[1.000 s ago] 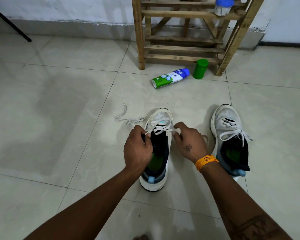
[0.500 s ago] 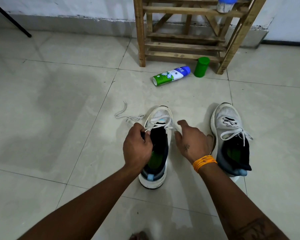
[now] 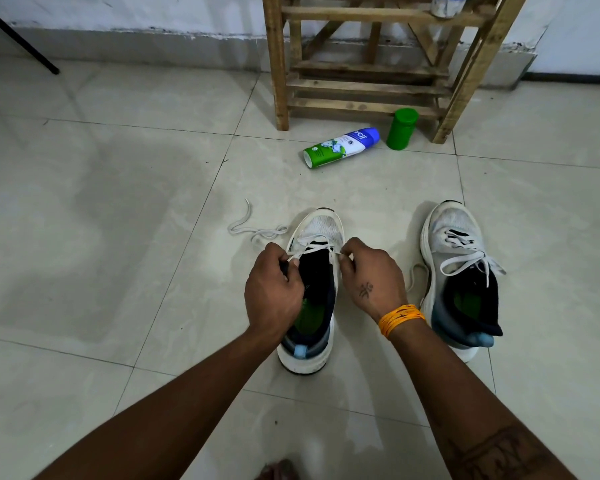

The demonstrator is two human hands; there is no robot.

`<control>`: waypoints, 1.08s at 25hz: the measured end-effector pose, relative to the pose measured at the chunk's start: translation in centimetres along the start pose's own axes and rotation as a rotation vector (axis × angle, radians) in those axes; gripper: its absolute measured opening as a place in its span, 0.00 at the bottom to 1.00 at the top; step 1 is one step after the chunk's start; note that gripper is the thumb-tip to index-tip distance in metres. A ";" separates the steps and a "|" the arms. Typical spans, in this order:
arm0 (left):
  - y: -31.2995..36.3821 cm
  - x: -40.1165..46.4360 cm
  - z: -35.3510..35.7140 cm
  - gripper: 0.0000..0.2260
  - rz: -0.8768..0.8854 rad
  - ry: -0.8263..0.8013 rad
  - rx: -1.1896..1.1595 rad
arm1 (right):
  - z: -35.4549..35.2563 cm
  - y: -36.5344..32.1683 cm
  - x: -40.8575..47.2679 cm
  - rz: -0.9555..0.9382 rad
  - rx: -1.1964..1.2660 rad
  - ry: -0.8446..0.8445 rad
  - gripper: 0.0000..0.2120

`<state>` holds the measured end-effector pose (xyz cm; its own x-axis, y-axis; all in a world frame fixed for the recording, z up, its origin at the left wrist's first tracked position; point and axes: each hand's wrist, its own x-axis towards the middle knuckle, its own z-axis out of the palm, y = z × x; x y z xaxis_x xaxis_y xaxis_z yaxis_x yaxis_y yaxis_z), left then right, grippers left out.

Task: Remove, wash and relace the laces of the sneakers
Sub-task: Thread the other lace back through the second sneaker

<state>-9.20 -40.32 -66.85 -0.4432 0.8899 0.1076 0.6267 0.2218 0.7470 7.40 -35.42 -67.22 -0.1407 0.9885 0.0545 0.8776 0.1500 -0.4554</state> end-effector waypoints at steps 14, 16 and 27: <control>-0.4 0.0 0.1 0.08 -0.043 0.028 -0.061 | 1.2 1.2 0.2 -0.041 0.036 0.084 0.06; -0.4 0.0 0.2 0.07 -0.079 0.033 -0.084 | 1.4 2.3 0.1 -0.006 0.026 0.105 0.06; 1.2 1.3 -1.0 0.09 0.207 -0.071 -0.030 | -3.6 -0.7 0.4 0.410 0.766 -0.195 0.11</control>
<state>-9.65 -39.24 -65.16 -0.2603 0.9414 0.2146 0.6794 0.0206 0.7335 8.38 -35.08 -63.71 -0.0195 0.9313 -0.3638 0.3381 -0.3363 -0.8790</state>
